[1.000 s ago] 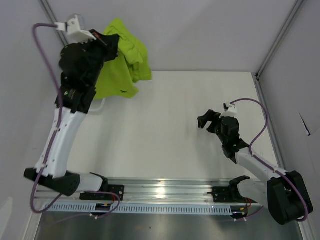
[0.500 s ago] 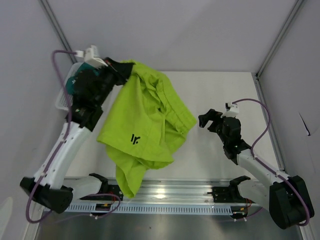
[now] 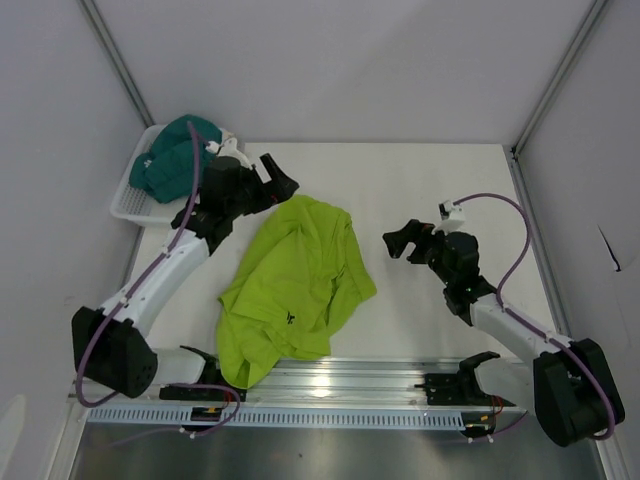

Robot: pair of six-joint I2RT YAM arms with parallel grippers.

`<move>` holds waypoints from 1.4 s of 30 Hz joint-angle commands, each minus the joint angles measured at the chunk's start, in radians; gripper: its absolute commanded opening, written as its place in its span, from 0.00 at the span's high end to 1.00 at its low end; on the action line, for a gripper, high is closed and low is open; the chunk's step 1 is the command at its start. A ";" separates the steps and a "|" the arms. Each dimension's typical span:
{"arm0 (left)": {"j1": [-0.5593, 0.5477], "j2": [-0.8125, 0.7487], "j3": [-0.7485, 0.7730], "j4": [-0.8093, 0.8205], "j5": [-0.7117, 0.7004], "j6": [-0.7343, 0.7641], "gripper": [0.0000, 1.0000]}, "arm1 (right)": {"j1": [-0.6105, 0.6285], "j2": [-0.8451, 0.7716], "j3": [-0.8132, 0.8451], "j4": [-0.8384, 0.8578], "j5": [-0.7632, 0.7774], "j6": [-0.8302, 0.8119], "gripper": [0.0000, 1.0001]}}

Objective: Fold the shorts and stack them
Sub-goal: Move the shorts to the center of the board, then flatten the shorts out

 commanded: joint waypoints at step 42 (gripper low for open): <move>-0.521 -0.121 -0.365 -0.234 -0.417 0.000 1.00 | 0.123 0.603 0.450 -0.326 0.049 -0.028 1.00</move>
